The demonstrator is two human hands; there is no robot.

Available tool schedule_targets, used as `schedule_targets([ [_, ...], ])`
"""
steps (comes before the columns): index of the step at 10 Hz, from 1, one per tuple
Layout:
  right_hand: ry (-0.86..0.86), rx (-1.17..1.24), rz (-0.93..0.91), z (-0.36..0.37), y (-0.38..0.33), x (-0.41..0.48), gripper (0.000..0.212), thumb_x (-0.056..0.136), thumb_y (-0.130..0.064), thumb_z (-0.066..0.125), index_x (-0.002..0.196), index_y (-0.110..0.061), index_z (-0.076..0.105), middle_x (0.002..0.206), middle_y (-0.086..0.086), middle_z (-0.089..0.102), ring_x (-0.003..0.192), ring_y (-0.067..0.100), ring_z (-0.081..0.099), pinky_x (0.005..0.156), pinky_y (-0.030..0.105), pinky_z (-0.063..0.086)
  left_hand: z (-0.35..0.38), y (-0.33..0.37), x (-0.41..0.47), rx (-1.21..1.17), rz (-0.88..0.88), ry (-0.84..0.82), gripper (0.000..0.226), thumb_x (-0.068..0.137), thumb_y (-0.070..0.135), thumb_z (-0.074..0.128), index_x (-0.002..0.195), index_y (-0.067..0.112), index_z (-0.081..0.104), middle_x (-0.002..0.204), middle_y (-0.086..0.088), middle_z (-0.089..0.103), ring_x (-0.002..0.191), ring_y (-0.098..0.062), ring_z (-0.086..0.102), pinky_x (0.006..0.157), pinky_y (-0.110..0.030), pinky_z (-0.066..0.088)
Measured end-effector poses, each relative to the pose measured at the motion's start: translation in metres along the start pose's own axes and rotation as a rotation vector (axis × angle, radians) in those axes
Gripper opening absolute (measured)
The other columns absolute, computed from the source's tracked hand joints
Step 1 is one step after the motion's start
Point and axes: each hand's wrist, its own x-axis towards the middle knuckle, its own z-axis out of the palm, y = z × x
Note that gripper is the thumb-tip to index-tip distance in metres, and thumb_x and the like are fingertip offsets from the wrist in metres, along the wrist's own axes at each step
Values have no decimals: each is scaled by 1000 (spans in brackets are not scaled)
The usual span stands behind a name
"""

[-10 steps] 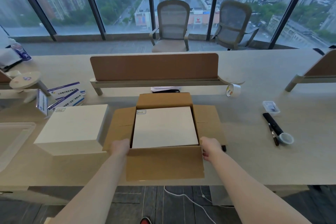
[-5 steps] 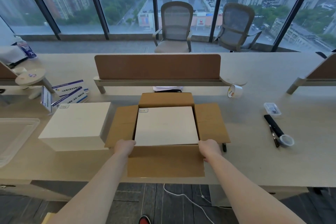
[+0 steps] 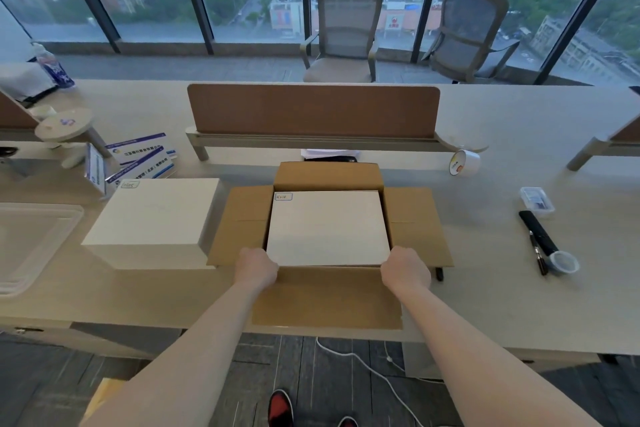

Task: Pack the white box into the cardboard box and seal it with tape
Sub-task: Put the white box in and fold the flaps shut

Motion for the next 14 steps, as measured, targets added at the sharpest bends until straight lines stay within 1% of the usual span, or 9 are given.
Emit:
schedule_targets([
  [2, -62, 207, 100, 8, 2, 11, 25, 93, -6, 45, 69, -12, 48, 78, 7, 56, 60, 19, 48, 48, 27, 32, 3, 2, 8, -239, -88, 32, 29, 94, 13, 45, 109, 5, 69, 112, -15, 66, 89, -29, 57, 68, -28, 42],
  [3, -70, 264, 102, 5, 2, 13, 32, 91, -1, 44, 61, -12, 42, 62, 3, 43, 54, 18, 39, 46, 27, 27, 6, 2, 7, -93, 0, 37, 31, 97, 15, 40, 109, 6, 67, 111, -10, 66, 106, -29, 55, 79, -30, 40],
  [4, -80, 271, 102, 5, 1, 12, 33, 91, -2, 45, 59, -12, 42, 61, 3, 43, 53, 18, 39, 46, 27, 28, 7, 0, 10, -24, -10, 36, 25, 92, 14, 48, 98, 1, 67, 103, -15, 65, 93, -28, 55, 75, -33, 46],
  [8, -82, 179, 46, 5, -1, 14, 30, 92, -16, 47, 63, -16, 38, 94, 10, 44, 53, 18, 43, 46, 27, 27, 2, 1, 9, -7, 9, -15, 27, 95, 11, 44, 95, -4, 66, 103, -15, 62, 108, -33, 56, 90, -40, 50],
  [9, -70, 231, 51, 5, 2, 11, 15, 93, -20, 47, 79, -15, 53, 96, 7, 53, 67, 19, 53, 54, 28, 37, 4, -2, 10, -12, 25, -40, 23, 95, 13, 45, 93, 0, 64, 100, -13, 57, 109, -33, 54, 89, -40, 51],
  [11, -88, 449, 303, -6, 15, 0, 30, 97, -24, 42, 74, -11, 56, 75, 6, 61, 67, 22, 58, 64, 29, 50, -9, -5, 6, -283, -139, -20, 45, 95, 17, 50, 136, 0, 46, 139, -22, 44, 118, -35, 50, 89, -38, 43],
  [12, -194, 755, 441, -2, 20, 4, 23, 93, -26, 45, 86, -9, 59, 95, 17, 68, 89, 33, 67, 85, 46, 58, -12, -7, 5, -498, -275, 36, 33, 90, 7, 52, 118, -10, 57, 99, -20, 62, 82, -32, 54, 69, -36, 43],
  [13, -218, 944, 480, 18, 30, 27, 24, 85, -26, 48, 94, -9, 62, 105, 19, 69, 99, 36, 67, 88, 51, 56, -14, -7, 2, -769, -390, 70, 26, 90, 5, 53, 111, -11, 55, 83, -14, 50, 77, -27, 46, 69, -37, 40],
  [14, -153, 1043, 547, -1, 15, 11, 24, 86, -20, 48, 96, -2, 59, 85, 12, 61, 76, 28, 60, 71, 33, 52, -17, -10, 8, -987, -436, 125, 30, 89, 7, 52, 117, -5, 55, 110, -23, 59, 88, -27, 53, 85, -42, 51],
])
